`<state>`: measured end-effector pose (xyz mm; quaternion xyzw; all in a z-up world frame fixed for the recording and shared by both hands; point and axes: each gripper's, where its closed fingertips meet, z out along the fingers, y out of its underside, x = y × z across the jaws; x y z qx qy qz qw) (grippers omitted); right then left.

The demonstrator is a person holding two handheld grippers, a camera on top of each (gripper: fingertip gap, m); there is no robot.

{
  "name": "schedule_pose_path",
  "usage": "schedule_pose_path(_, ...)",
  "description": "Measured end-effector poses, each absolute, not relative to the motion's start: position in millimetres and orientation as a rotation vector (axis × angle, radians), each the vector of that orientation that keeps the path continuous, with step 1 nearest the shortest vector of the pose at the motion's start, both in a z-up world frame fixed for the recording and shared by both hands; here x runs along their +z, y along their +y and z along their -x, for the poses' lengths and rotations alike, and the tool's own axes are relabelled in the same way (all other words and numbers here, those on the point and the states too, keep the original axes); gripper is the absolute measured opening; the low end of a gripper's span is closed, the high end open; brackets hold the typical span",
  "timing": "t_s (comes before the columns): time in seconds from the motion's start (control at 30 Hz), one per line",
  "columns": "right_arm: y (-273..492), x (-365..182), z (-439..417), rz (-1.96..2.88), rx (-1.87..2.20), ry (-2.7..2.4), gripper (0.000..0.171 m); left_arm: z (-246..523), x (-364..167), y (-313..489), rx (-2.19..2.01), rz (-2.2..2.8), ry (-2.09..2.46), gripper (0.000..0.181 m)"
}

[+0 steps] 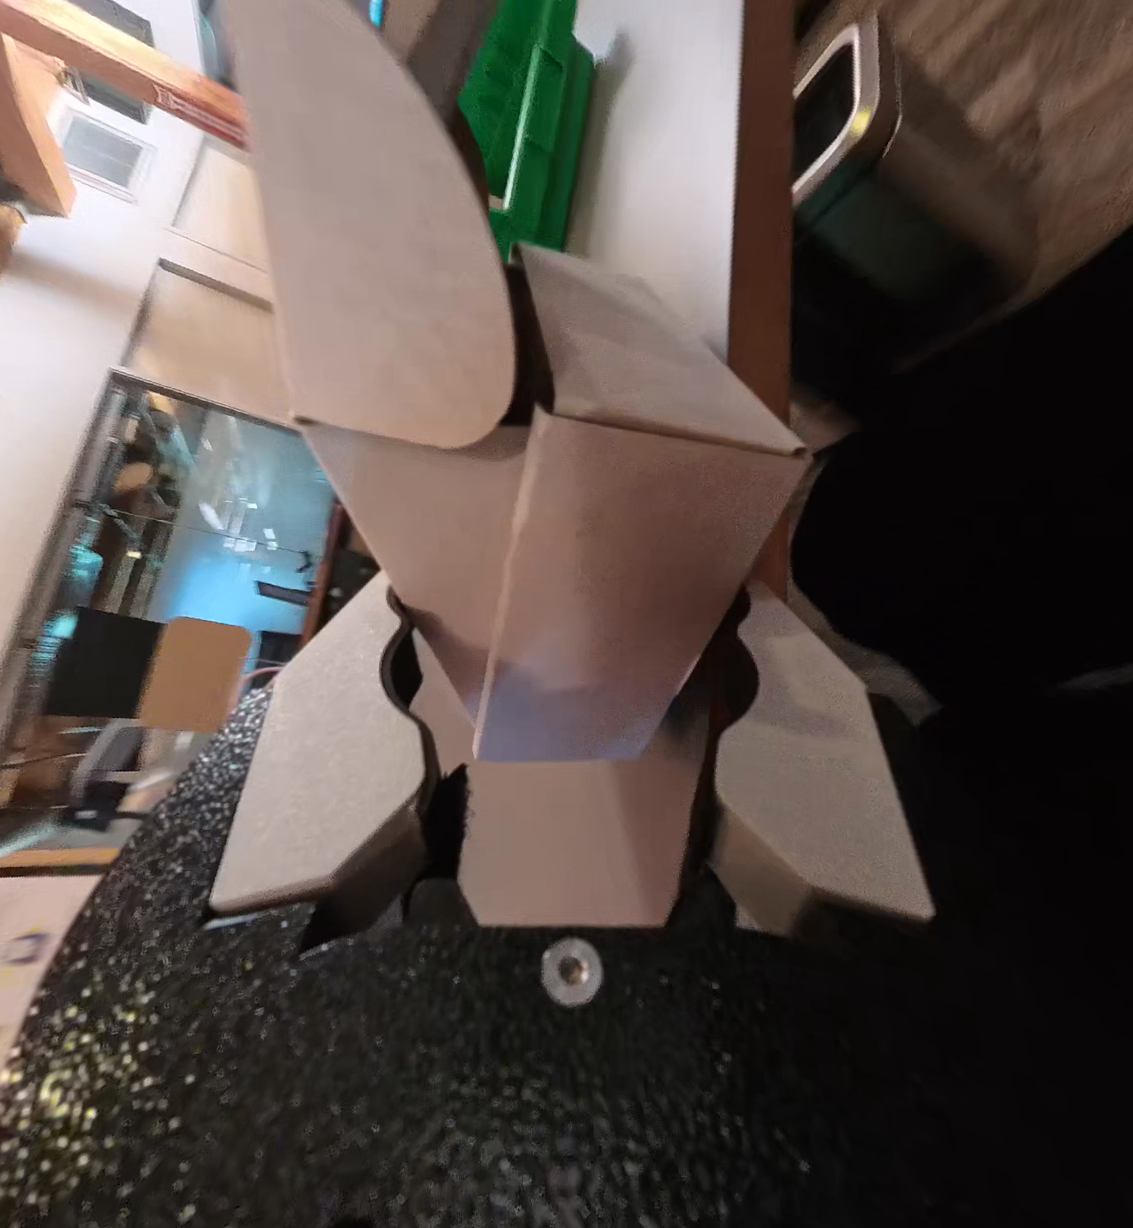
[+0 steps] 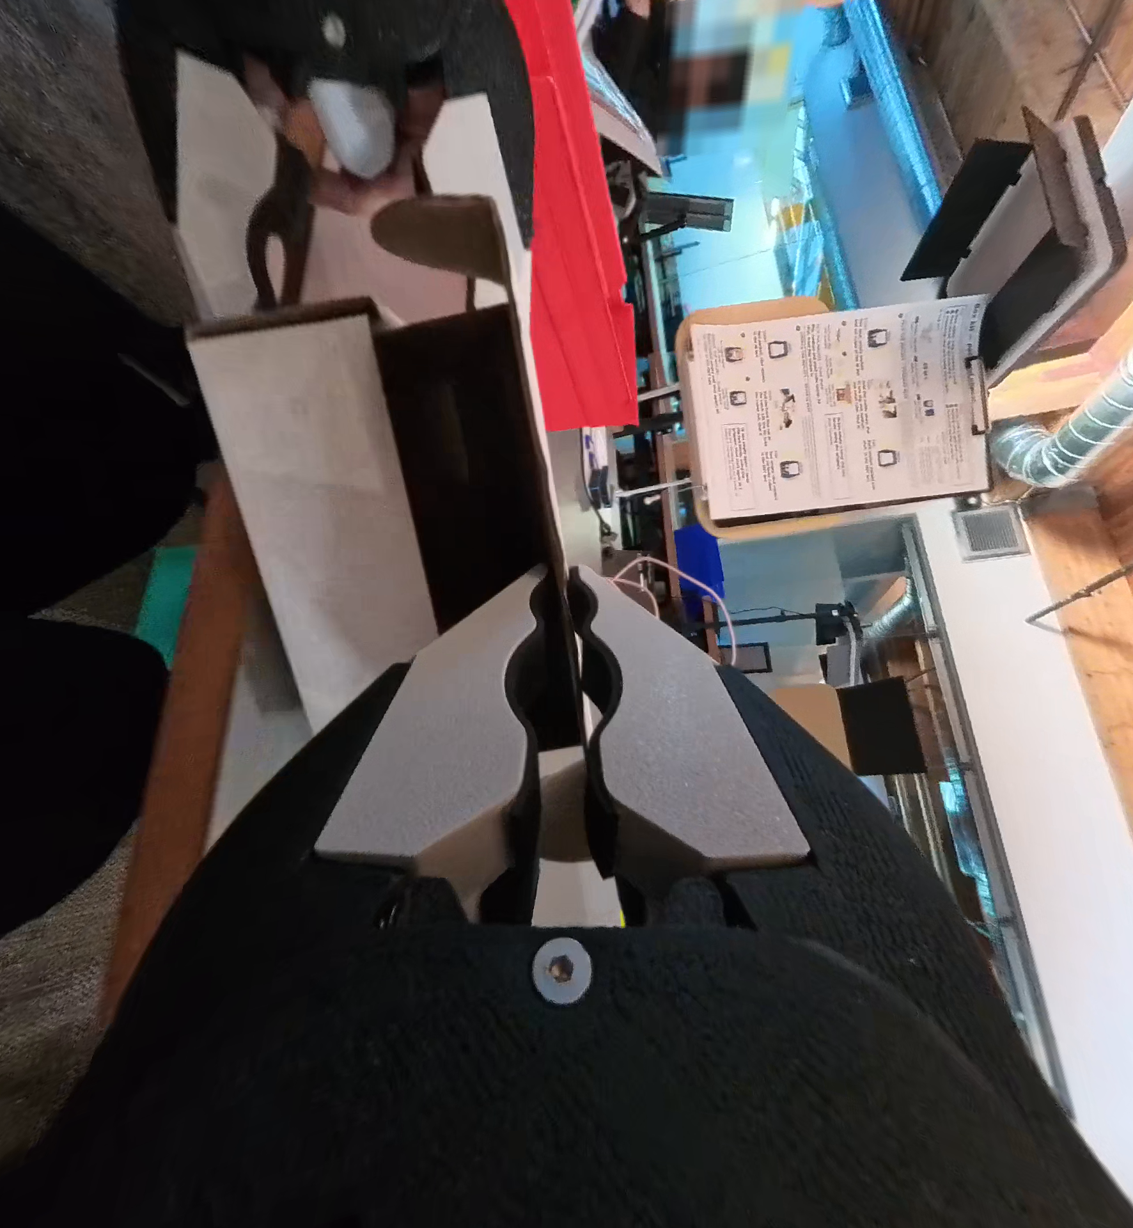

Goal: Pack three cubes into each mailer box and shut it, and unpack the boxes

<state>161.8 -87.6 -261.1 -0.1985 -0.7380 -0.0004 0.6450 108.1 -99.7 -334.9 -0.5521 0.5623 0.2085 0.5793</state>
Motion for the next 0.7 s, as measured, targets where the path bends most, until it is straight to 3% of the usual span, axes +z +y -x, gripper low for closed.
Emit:
schedule_pose_path(0.23, -38.4, -239.8, -125.7, 0.533, 0.014, -1.701, 0.002, -87.4, -301.9, -69.6, 0.162, 1.456, 1.062, 0.067)
schedule_pose_path(0.3, -22.5, -235.5, -114.2, 0.569, -0.003, -1.691, 0.004, -79.5, -296.7, -58.0, 0.055, 1.496, 0.987, 0.064)
schedule_pose_path(0.4, 2.6, -215.1, -109.7, 0.67, 0.051, -1.64, 0.028, -64.4, -301.2, -38.3, -0.036, 1.577, 0.917, 0.064)
schedule_pose_path(0.53, 39.5, -181.3, -127.5, 0.941, 0.374, -1.486, 0.033, -46.3, -300.9, -18.9, -0.193, 1.625, 0.816, 0.063)
schedule_pose_path(0.7, 93.1, -207.4, -126.8, 1.289, 0.509, -1.517, 0.037, -26.4, -313.9, 3.7, -0.345, 1.719, 0.693, 0.062)
